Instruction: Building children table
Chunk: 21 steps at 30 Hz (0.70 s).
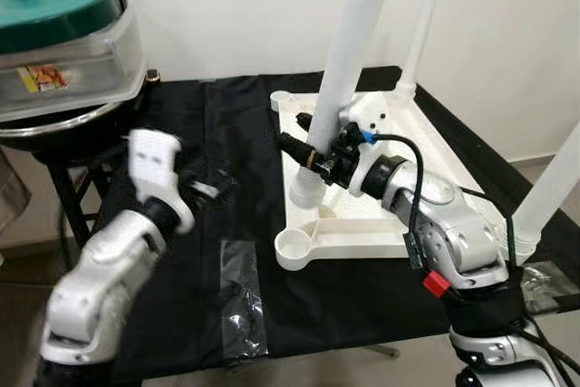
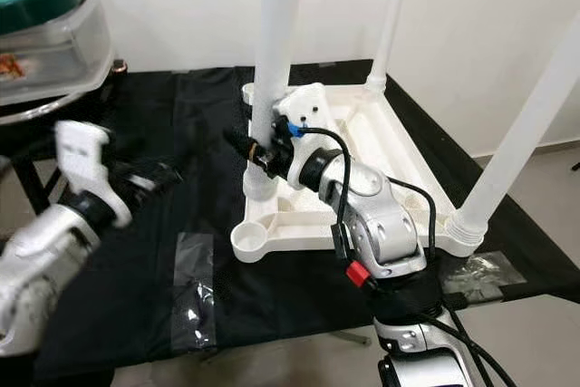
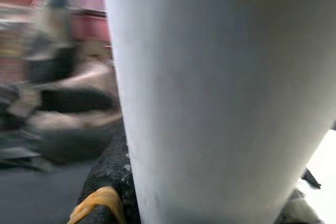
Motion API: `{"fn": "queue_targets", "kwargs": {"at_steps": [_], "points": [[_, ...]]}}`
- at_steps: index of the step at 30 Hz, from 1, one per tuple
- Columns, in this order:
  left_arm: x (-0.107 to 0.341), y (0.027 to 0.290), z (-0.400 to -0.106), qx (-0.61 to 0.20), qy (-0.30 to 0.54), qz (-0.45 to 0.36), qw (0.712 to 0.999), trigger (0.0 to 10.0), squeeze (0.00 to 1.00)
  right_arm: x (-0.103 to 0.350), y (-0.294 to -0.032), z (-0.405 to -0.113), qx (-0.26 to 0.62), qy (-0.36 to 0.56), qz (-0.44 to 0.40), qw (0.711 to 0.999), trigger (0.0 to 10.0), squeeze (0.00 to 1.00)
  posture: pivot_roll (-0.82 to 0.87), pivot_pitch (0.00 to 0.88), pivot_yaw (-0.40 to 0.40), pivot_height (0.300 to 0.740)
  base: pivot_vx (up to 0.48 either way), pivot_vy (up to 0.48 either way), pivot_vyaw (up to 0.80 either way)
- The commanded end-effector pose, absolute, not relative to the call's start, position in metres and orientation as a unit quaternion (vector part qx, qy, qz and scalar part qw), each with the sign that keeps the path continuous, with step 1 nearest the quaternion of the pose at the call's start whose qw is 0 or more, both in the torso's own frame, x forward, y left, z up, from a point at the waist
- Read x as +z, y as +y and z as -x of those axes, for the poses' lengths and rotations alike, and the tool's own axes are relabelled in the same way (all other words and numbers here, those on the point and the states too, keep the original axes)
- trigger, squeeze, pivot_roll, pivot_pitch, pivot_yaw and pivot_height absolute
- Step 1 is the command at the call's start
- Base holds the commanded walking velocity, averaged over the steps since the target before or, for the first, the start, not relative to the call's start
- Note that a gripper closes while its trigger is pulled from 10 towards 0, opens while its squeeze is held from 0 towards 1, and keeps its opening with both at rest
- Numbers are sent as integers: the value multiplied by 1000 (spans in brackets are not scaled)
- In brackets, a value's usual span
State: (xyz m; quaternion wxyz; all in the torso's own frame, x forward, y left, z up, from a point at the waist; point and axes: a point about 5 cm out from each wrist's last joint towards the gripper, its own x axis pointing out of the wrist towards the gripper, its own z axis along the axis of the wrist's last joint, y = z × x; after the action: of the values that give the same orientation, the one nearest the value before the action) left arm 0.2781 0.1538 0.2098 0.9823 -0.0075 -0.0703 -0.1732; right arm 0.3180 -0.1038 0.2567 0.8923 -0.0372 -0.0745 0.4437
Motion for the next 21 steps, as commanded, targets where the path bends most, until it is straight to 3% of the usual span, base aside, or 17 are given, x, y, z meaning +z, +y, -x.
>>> {"fn": "queue_targets", "kwargs": {"at_steps": [1,4,5,6,7,8,10,12,13,14,15,16,17,18,19,21], "points": [[209,155,-277,-158,-77,-4,985,10000,0,260,-105,-316,457,-78,26,886,10000,0,-17,54,-22,740,0,0,0],[189,153,-268,-153,-41,-21,987,10000,0,263,-110,-317,484,-86,-14,871,10000,0,-7,88,-15,740,0,0,0],[163,161,-248,-108,-11,-59,992,10000,0,263,-115,-312,553,-117,22,825,10000,0,26,149,-11,740,0,0,0],[163,161,-248,-108,-11,-59,992,10000,0,263,-115,-312,553,-117,22,825,10000,0,26,149,-11,740,0,0,0],[156,167,-238,-82,-9,-89,993,10000,0,265,-117,-310,584,-128,34,801,10000,0,36,178,-9,740,0,0,0],[156,167,-238,-82,-9,-89,993,10000,0,265,-117,-310,584,-128,34,801,10000,0,36,178,-9,740,0,0,0],[151,177,-216,-45,-12,-121,992,10000,0,269,-121,-305,635,-120,38,762,10000,0,50,221,-9,740,0,0,0],[151,177,-216,-45,-12,-121,992,10000,0,269,-121,-305,635,-120,38,762,10000,0,50,221,-9,740,0,0,0],[149,181,-206,-28,-12,-126,992,10000,0,272,-121,-303,664,-113,44,738,10000,0,60,251,-10,740,0,0,0],[149,181,-206,-28,-12,-126,992,10000,0,272,-121,-303,664,-113,44,738,10000,0,60,251,-10,740,0,0,0],[146,183,-196,-8,-8,-123,992,10000,0,276,-120,-300,700,-98,52,705,10000,0,61,289,-11,740,0,0,0],[146,183,-196,-8,-8,-123,992,10000,0,276,-120,-300,700,-98,52,705,10000,0,61,289,-11,740,0,0,0],[147,185,-190,9,-10,-112,994,10000,0,282,-118,-300,725,-93,60,679,10000,0,58,312,-19,740,0,0,0],[147,185,-190,9,-10,-112,994,10000,0,282,-118,-300,725,-93,60,679,10000,0,58,312,-19,740,0,0,0],[152,185,-189,22,-24,-114,993,10000,0,293,-115,-305,749,-95,60,653,10000,0,74,343,-28,740,0,0,0],[157,185,-189,29,-35,-117,992,10000,0,301,-112,-307,762,-98,58,638,10000,0,78,346,-29,740,0,0,0]]}}
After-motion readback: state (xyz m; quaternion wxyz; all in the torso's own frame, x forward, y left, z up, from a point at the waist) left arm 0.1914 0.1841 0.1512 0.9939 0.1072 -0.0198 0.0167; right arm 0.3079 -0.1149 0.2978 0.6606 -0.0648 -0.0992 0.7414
